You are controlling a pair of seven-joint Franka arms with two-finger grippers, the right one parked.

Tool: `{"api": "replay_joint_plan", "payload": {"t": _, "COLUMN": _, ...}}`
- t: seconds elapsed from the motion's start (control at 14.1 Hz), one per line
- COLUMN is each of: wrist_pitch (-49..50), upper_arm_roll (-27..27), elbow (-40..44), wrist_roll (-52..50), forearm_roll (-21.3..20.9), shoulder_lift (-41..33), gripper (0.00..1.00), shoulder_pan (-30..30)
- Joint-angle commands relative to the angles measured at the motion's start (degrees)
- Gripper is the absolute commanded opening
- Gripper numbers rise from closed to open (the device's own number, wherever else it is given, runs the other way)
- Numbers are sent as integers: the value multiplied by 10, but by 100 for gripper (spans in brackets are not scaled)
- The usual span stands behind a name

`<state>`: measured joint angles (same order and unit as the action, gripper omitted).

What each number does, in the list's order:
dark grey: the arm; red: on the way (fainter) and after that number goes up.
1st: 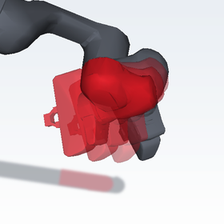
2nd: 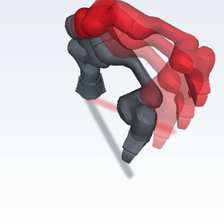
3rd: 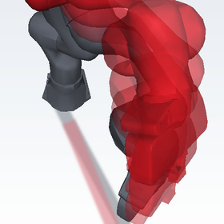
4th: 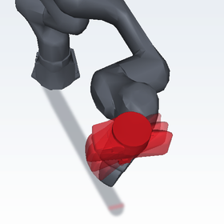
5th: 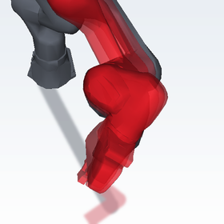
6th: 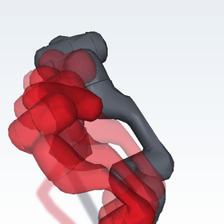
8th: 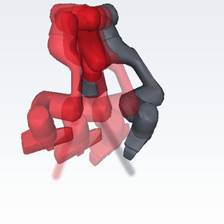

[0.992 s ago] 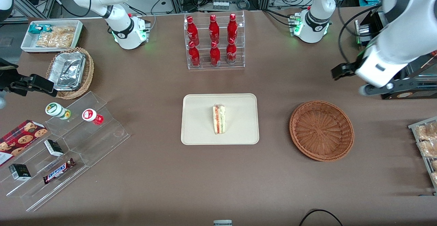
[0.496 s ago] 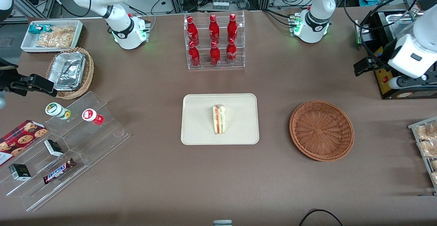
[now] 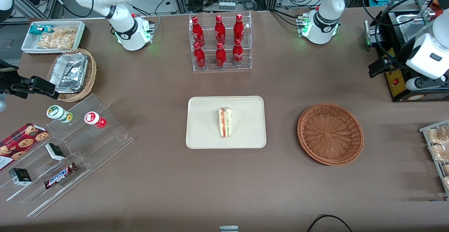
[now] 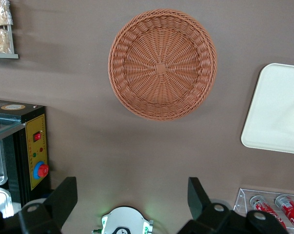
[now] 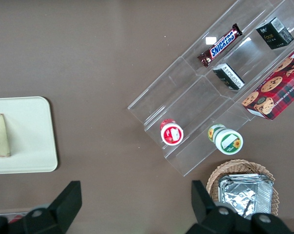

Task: Place sandwich from basket to tray

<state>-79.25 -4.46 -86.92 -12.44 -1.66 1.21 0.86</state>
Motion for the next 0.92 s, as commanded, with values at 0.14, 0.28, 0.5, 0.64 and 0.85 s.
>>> {"api": "replay_joint_plan", "payload": {"t": 0.14, "wrist_pitch": -7, "upper_arm_roll": -5, "elbow": -11, "wrist_roll": 6, "forearm_roll": 0, "shoulder_lift": -14, "gripper": 100, "shoulder_pan": -5}}
{"api": "replay_joint_plan", "payload": {"t": 0.28, "wrist_pitch": -15, "upper_arm_roll": -5, "elbow": 5, "wrist_roll": 12, "forearm_roll": -1, "shoulder_lift": -10, "gripper": 100, "shoulder_pan": -5}}
{"api": "replay_joint_plan", "payload": {"t": 0.5, "wrist_pitch": -33, "upper_arm_roll": -6, "elbow": 12, "wrist_roll": 35, "forearm_roll": 3, "shoulder_lift": -9, "gripper": 100, "shoulder_pan": -4}}
{"api": "replay_joint_plan", "payload": {"t": 0.64, "wrist_pitch": -33, "upper_arm_roll": -6, "elbow": 11, "wrist_roll": 46, "forearm_roll": 3, "shoulder_lift": -9, "gripper": 100, "shoulder_pan": -4}}
{"api": "replay_joint_plan", "payload": {"t": 0.85, "wrist_pitch": -34, "upper_arm_roll": -6, "elbow": 11, "wrist_roll": 47, "forearm_roll": 10, "shoulder_lift": -10, "gripper": 100, "shoulder_pan": -4}}
